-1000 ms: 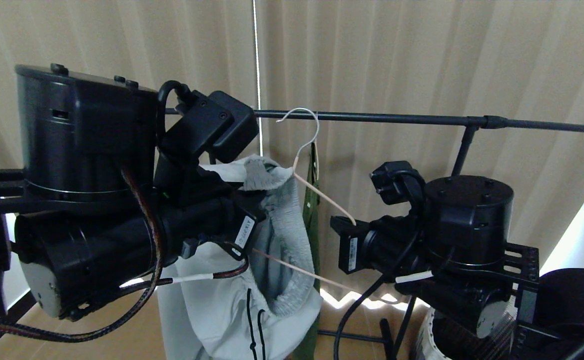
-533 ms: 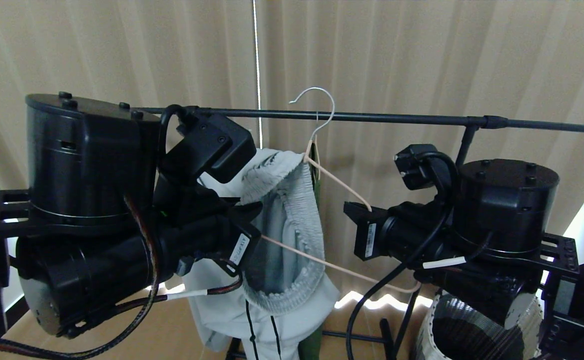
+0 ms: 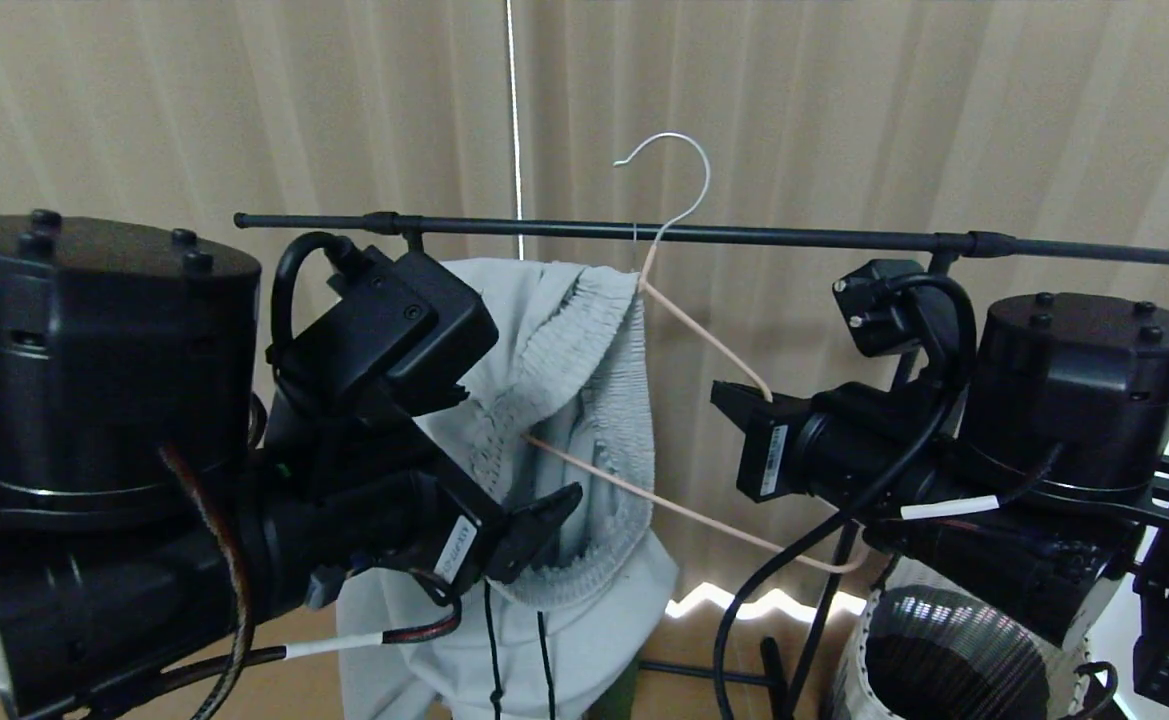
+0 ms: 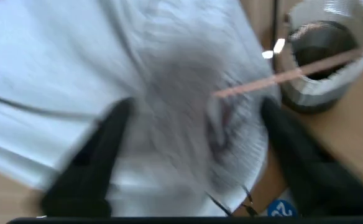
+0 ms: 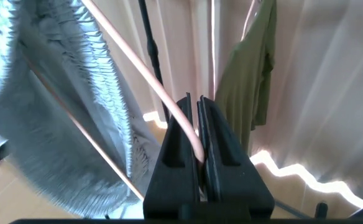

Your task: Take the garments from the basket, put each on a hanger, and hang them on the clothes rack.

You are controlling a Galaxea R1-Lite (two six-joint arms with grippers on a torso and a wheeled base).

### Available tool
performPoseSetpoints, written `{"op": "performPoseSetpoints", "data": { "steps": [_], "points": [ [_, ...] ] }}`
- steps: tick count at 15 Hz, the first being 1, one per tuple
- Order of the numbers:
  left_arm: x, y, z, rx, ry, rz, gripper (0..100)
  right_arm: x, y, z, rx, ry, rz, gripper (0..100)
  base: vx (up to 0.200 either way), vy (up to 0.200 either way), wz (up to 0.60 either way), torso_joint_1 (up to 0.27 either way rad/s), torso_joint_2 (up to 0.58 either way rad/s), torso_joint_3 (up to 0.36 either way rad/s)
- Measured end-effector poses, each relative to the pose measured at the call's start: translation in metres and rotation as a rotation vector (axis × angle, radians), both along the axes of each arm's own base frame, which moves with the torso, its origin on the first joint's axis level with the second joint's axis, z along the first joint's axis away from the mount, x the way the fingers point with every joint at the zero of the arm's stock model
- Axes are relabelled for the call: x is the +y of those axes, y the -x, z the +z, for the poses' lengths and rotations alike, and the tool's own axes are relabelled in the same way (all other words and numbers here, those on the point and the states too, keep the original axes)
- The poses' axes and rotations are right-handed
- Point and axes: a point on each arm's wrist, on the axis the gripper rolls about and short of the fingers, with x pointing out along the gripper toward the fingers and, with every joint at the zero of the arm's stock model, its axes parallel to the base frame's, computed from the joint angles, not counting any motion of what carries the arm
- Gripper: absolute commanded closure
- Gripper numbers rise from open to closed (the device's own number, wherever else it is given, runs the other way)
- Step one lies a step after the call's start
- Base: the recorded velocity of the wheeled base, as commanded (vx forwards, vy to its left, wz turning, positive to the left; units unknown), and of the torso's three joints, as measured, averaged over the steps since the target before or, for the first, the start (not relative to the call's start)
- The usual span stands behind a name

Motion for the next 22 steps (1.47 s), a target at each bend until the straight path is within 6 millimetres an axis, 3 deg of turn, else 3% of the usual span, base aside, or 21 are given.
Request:
{"op": "performPoseSetpoints", "data": {
  "steps": [6, 11, 17, 22],
  "points": [
    [0.033, 0.023, 0.007, -0.063, 0.001, -0.011, 0, -0.049, 0.000, -0.004, -0.028, 0.131, -0.024, 100, 0.000, 0.000, 0.00, 0.000, 0.00, 0.000],
    [0.058, 0.012, 0.015, -0.214, -0.140, 0.054, 0, -0.080, 0.016, -0.010, -0.017, 0.143, 0.012, 100, 0.000, 0.000, 0.00, 0.000, 0.00, 0.000],
    [0.043, 0.000, 0.016, -0.324, -0.180, 0.007, 0, -0.085, 0.023, -0.011, -0.019, 0.197, 0.047, 100, 0.000, 0.000, 0.00, 0.000, 0.00, 0.000],
    [0.018, -0.012, 0.011, -0.363, -0.168, -0.183, 0, -0.082, 0.021, -0.008, -0.039, 0.204, 0.117, 100, 0.000, 0.000, 0.00, 0.000, 0.00, 0.000]
  ]
}}
